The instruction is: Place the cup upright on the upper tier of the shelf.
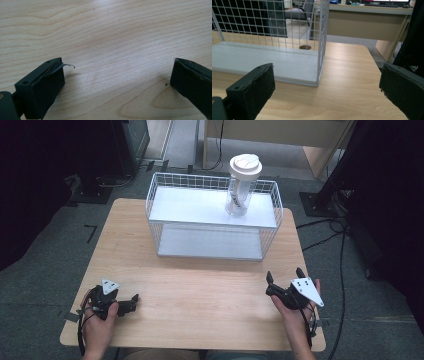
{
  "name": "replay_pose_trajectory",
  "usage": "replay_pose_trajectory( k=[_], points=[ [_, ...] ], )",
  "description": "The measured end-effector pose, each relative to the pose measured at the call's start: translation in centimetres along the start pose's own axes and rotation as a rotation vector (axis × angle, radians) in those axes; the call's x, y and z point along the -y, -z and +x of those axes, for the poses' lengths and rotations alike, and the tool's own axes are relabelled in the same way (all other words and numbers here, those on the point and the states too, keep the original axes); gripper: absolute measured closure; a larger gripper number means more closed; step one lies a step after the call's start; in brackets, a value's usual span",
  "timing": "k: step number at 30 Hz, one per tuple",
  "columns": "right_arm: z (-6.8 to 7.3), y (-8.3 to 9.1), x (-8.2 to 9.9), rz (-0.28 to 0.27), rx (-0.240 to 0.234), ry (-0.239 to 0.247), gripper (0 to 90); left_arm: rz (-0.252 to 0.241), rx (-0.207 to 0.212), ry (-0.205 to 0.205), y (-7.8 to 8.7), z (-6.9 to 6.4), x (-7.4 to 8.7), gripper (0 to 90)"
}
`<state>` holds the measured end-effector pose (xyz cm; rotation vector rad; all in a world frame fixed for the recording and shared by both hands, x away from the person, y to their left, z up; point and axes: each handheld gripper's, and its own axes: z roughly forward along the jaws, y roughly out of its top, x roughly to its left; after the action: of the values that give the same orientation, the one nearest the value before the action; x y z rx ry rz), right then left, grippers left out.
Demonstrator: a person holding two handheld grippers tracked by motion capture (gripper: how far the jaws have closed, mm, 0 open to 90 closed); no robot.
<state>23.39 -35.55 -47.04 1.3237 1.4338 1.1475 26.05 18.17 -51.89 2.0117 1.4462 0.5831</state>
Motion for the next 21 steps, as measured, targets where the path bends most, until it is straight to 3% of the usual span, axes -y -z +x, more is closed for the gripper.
replay_pose_trajectory(
  k=[21],
  points=[
    [-2.4,2.0,4.4,0.165,0.023,-0.012,0.2,0.0,0.0,0.0,0.0,0.0,0.0,0.0]
  ],
)
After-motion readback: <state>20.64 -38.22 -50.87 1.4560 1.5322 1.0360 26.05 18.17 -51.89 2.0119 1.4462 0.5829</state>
